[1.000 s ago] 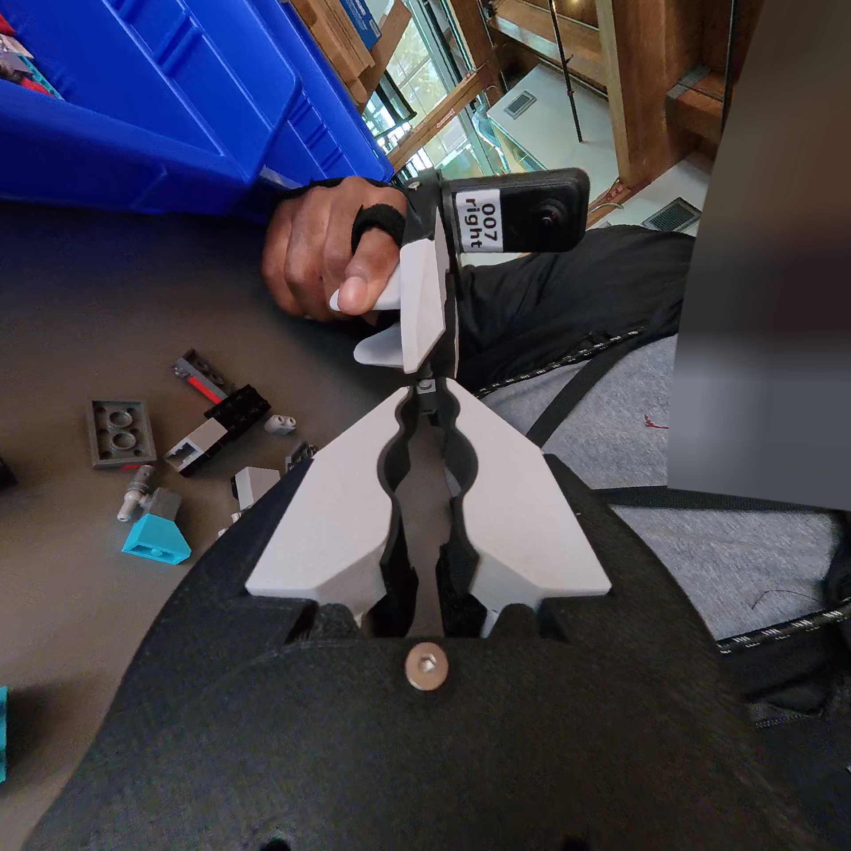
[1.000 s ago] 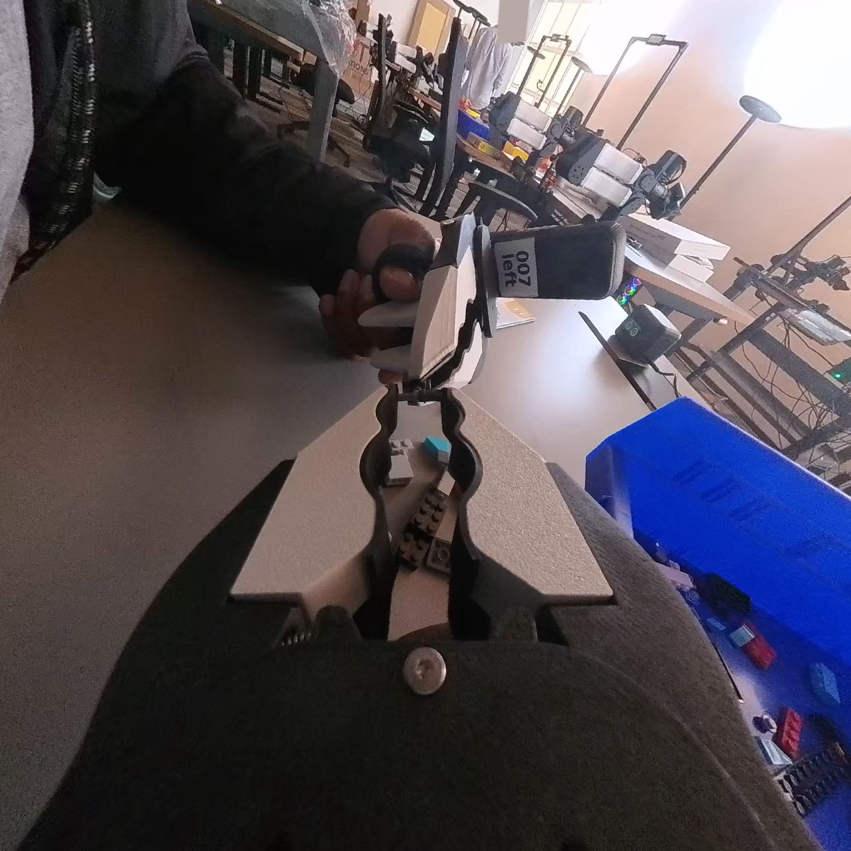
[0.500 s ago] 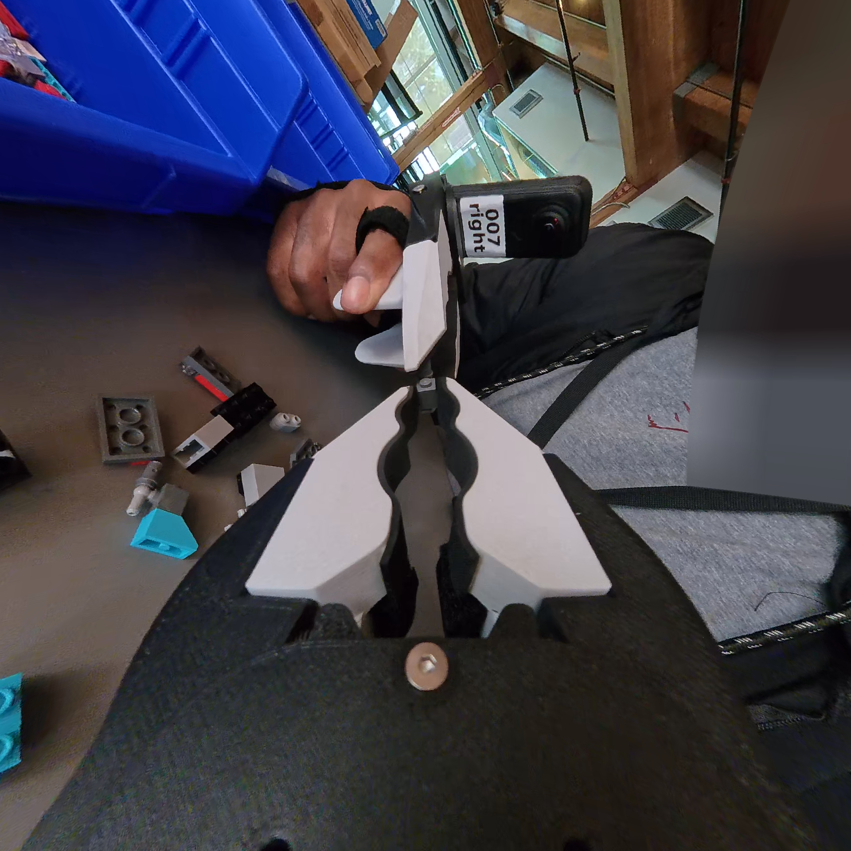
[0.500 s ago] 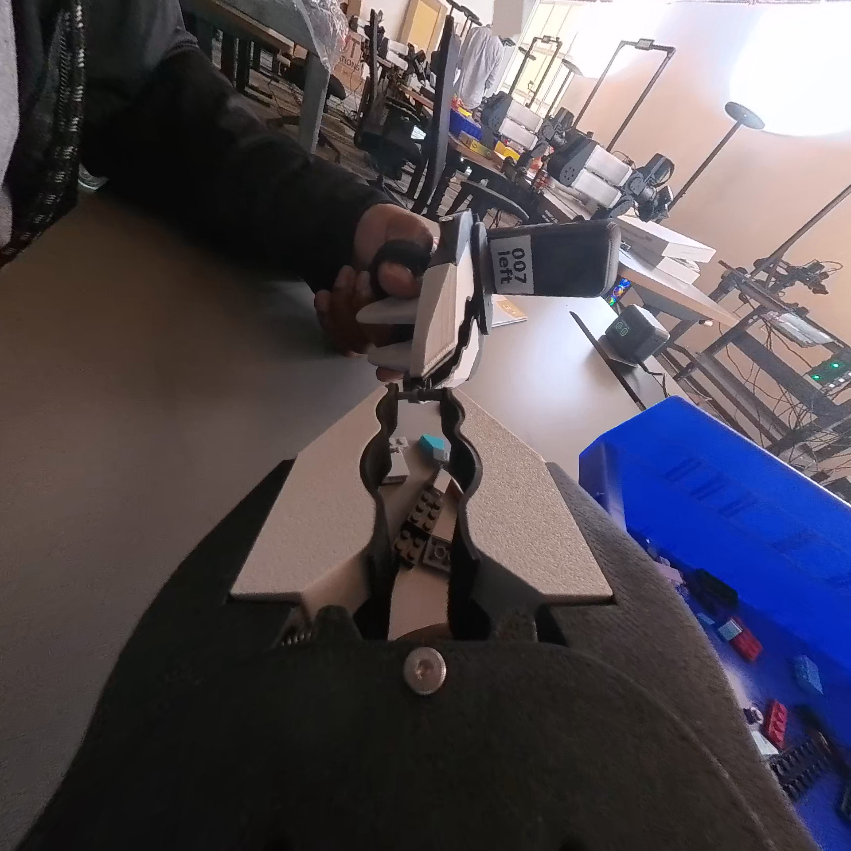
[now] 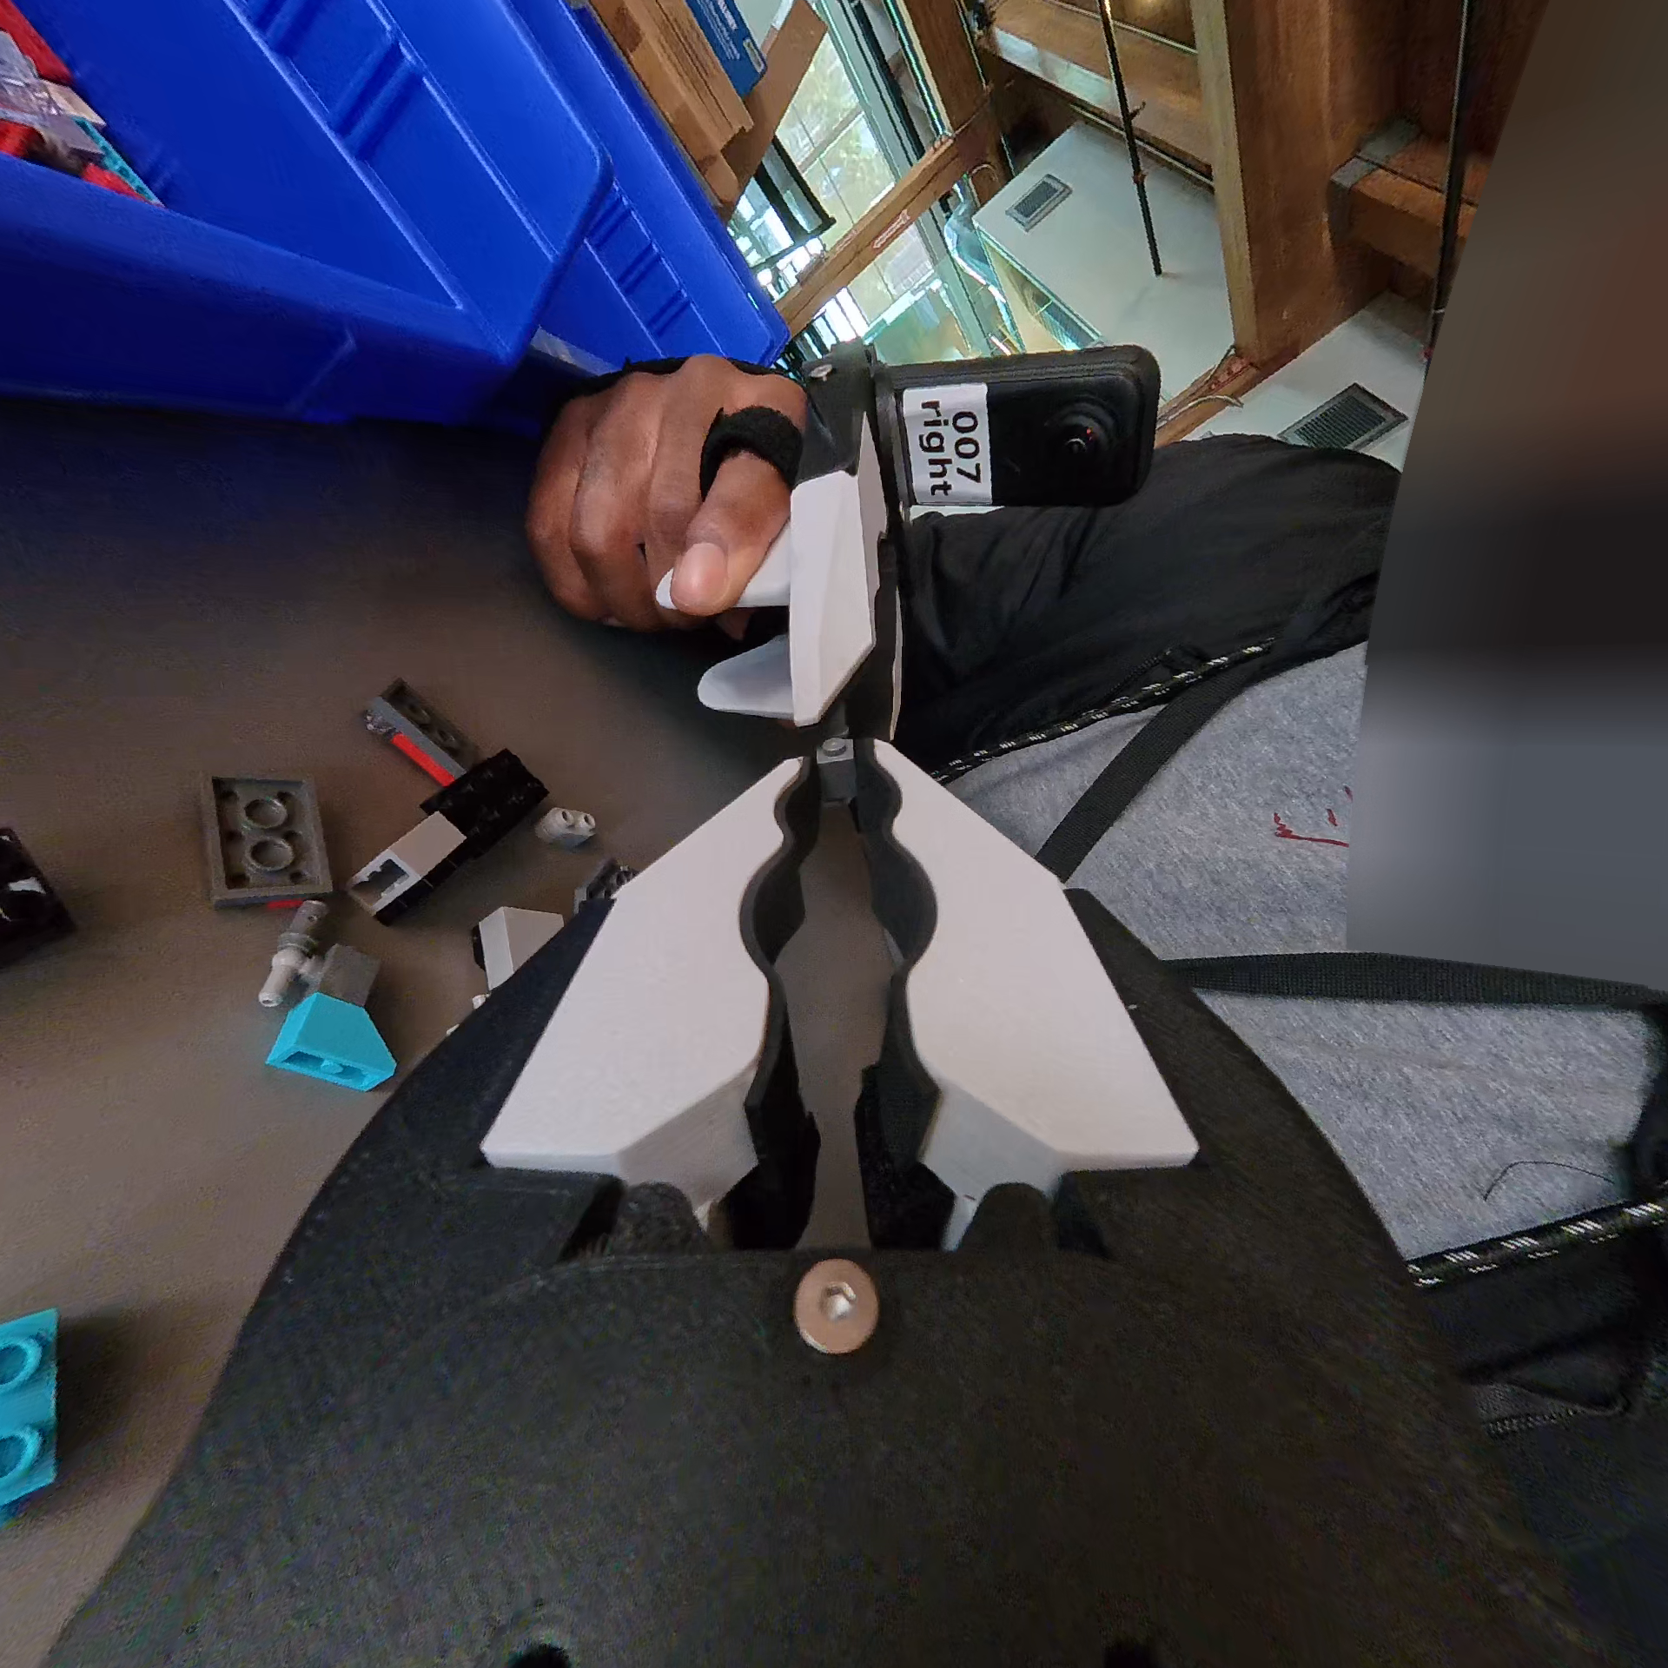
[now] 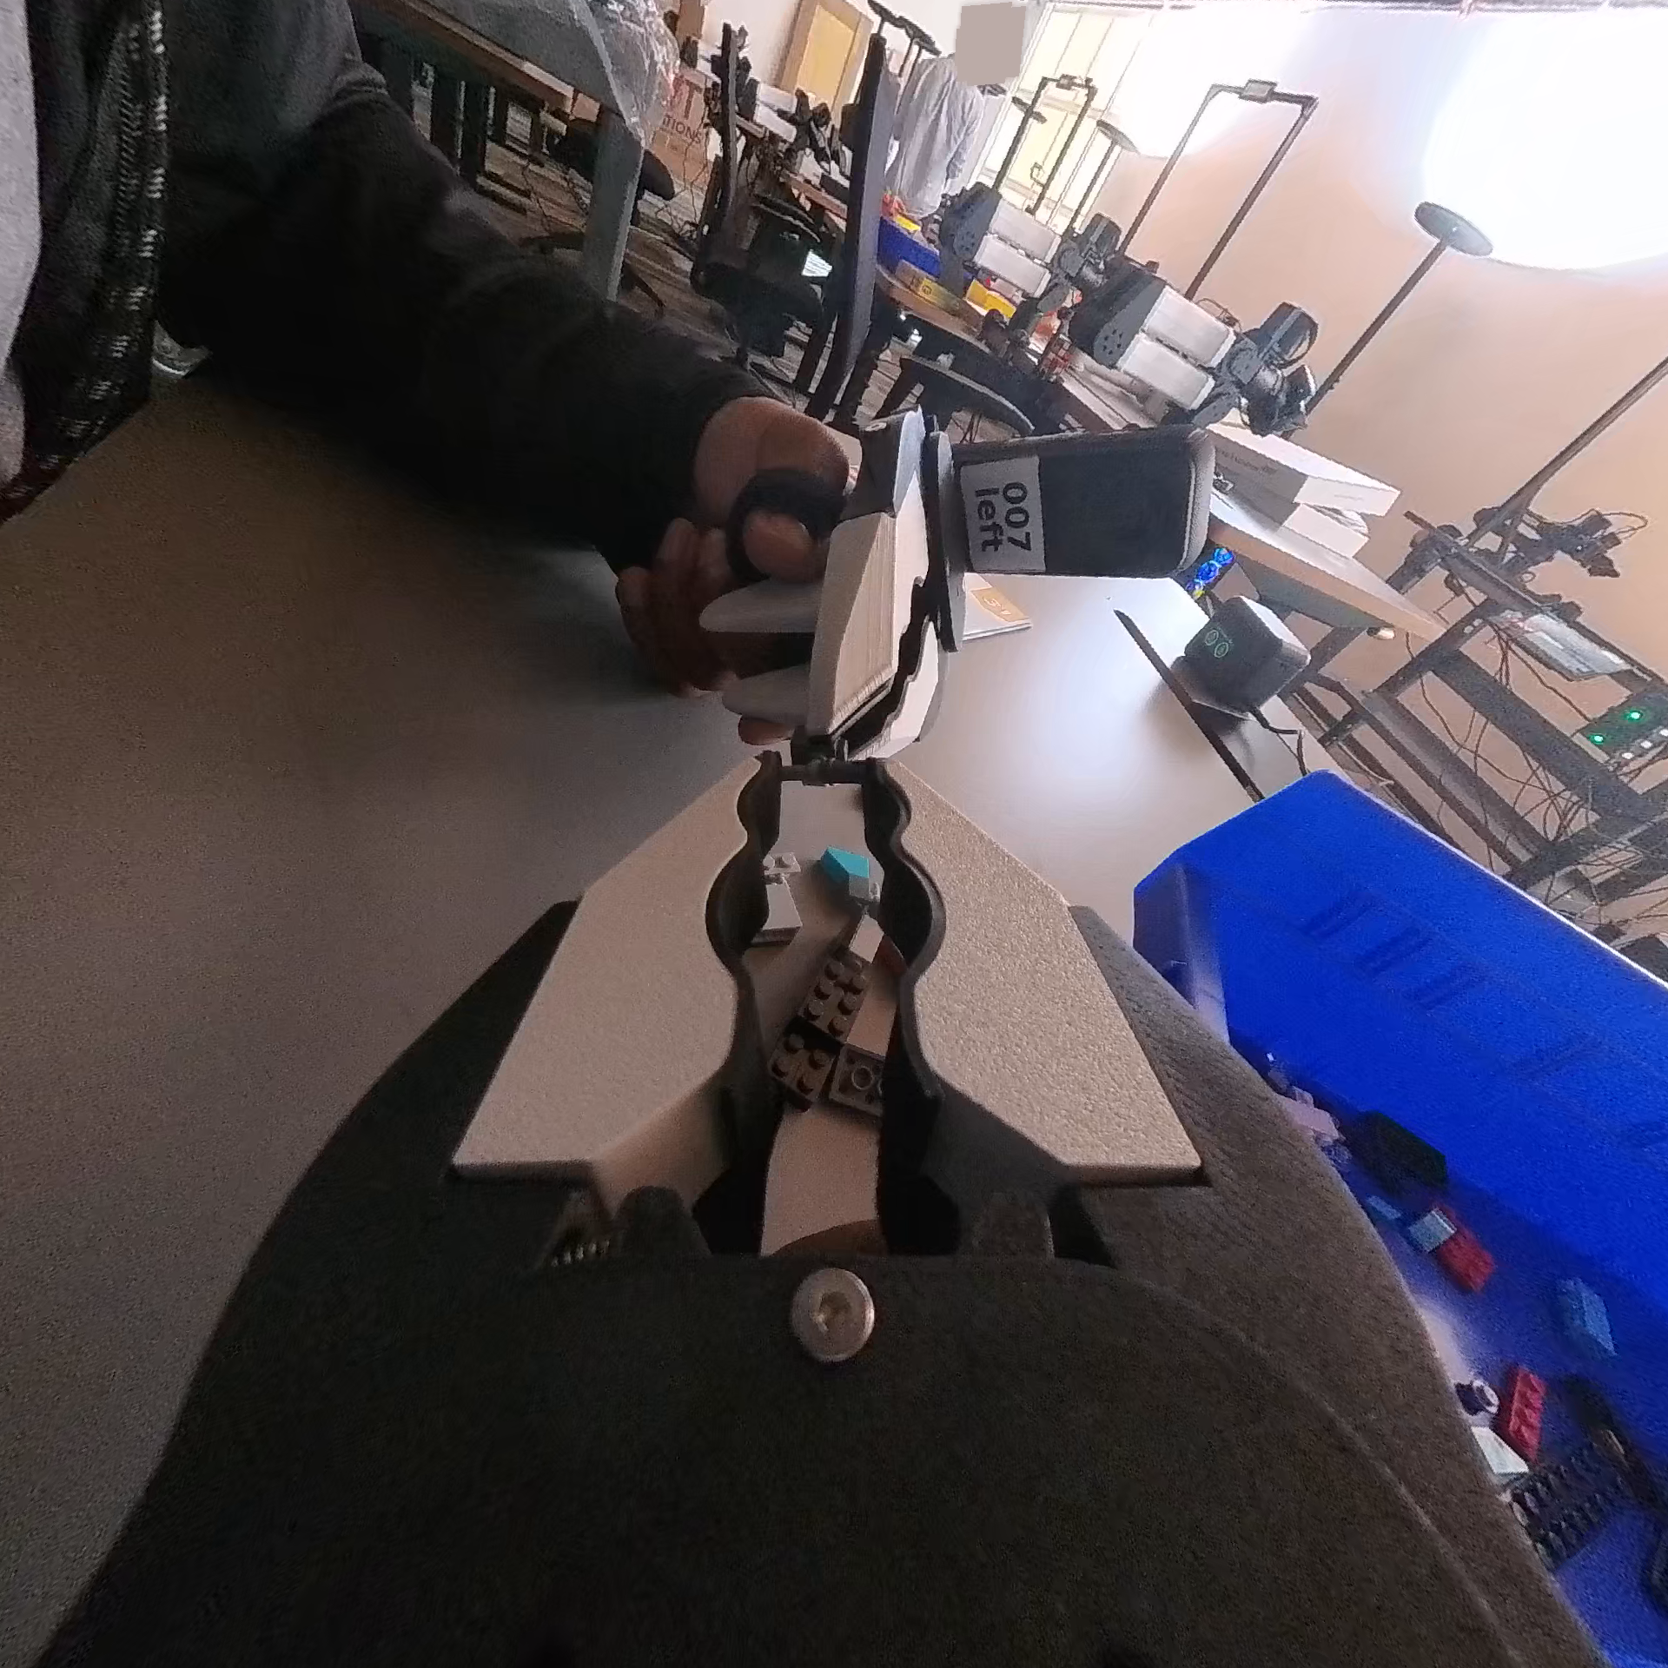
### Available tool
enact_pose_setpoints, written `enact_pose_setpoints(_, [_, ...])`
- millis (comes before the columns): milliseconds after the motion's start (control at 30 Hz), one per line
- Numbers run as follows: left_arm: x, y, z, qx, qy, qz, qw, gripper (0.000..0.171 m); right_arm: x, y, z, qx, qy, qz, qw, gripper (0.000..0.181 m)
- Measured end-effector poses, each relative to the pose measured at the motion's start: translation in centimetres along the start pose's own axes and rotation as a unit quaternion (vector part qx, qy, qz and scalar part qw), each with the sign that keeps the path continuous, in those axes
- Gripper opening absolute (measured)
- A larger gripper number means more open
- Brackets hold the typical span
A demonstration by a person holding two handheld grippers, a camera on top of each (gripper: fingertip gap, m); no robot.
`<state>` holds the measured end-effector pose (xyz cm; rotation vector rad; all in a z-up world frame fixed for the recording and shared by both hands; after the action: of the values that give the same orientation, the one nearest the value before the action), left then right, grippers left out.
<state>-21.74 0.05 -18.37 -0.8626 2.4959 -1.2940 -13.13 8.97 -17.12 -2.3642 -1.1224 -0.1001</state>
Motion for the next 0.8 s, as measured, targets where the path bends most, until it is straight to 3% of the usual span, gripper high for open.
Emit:
enact_pose_setpoints(467, [0.2, 0.2, 0.0, -0.018, 0.004, -0.021, 1.0, 0.009, -0.2, 0.0, 0.3, -0.008, 0.008, -0.001, 1.0, 0.02])
enact_pose_setpoints(600, [2.4, 0.7, -0.6, -0.044, 0.003, -0.095, 0.994, 0.009, -0.5, -0.3, 1.2, -0.017, 0.042, 0.0, 0.999, 0.033])
enact_pose_setpoints(800, [6.1, 2.0, -0.4, -0.044, 0.041, -0.237, 0.97, 0.008, -0.7, -0.9, 2.0, -0.059, 0.083, -0.003, 0.995, 0.034])
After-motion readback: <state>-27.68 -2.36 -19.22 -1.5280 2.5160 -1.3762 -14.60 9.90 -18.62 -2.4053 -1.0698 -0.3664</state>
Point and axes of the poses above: each gripper's, where its closed fingertips meet, x back along the fingers, z out of its underside, y = z × x across the jaws, the point moved 7 cm from there along x, back along the fingers, and after that the axes turned 6 degrees about y, right-handed, at the moved point
